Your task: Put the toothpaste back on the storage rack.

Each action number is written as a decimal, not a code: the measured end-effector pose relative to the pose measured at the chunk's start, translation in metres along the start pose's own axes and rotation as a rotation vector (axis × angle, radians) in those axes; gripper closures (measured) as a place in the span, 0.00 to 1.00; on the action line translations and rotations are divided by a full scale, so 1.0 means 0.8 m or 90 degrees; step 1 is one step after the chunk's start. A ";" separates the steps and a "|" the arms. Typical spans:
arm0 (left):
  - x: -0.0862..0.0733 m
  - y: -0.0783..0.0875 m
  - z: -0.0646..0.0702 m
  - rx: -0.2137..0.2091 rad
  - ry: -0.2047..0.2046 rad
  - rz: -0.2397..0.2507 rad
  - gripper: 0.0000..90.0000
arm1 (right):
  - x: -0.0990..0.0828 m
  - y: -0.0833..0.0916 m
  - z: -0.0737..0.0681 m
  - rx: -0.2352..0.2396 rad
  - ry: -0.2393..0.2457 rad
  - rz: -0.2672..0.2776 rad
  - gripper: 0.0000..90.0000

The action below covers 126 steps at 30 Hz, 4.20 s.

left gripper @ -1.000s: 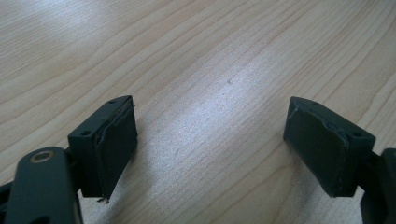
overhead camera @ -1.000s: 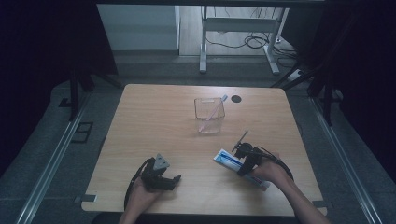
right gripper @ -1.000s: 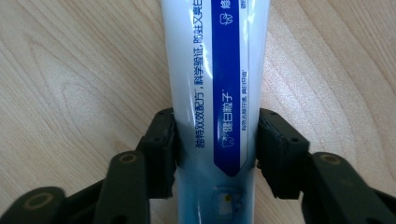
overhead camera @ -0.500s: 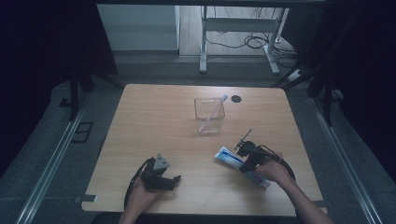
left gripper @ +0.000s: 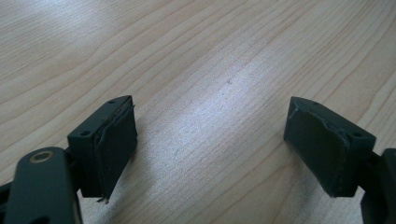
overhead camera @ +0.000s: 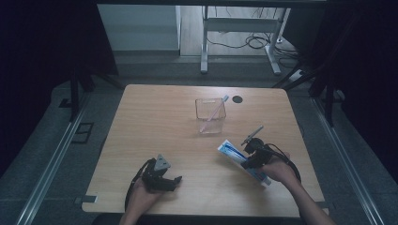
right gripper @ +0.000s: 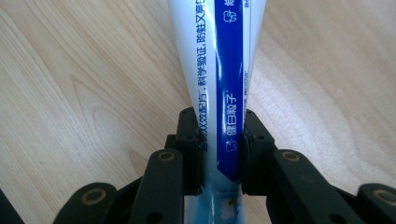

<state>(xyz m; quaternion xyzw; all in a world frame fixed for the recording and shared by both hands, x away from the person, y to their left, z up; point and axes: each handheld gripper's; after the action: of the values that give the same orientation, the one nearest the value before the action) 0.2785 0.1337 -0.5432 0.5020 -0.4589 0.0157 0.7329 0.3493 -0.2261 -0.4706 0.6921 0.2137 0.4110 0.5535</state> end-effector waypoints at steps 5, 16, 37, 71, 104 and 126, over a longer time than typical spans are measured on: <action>0.000 0.000 0.000 0.000 0.000 0.000 0.19 | 0.001 0.012 0.002 0.001 -0.010 0.037 0.81; 0.000 0.000 0.000 0.000 -0.002 -0.001 0.19 | 0.008 0.034 0.004 -0.014 -0.005 0.097 0.81; 0.000 0.000 0.000 0.000 -0.003 -0.001 0.19 | 0.042 0.070 0.015 -0.034 -0.025 0.211 0.81; 0.000 0.000 0.000 0.001 -0.002 -0.001 0.19 | 0.118 0.071 0.022 -0.069 -0.034 0.297 0.81; 0.001 -0.001 0.000 -0.007 -0.010 -0.007 0.15 | 0.186 0.066 0.047 -0.093 -0.040 0.378 0.81; 0.000 -0.001 0.000 -0.006 -0.010 -0.005 0.15 | 0.229 0.051 0.066 -0.110 -0.045 0.434 0.81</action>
<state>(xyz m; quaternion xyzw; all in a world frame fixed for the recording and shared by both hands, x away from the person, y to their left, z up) 0.2791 0.1331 -0.5435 0.5006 -0.4626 0.0070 0.7317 0.4899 -0.1318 -0.3739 0.6882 -0.0845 0.5645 0.4479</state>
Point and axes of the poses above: each handheld gripper's, and its own axes: y roughly backward along the jaws, x roughly out of its top, z roughly to its right, and after that the axes turned 4 degrees about y, right-handed
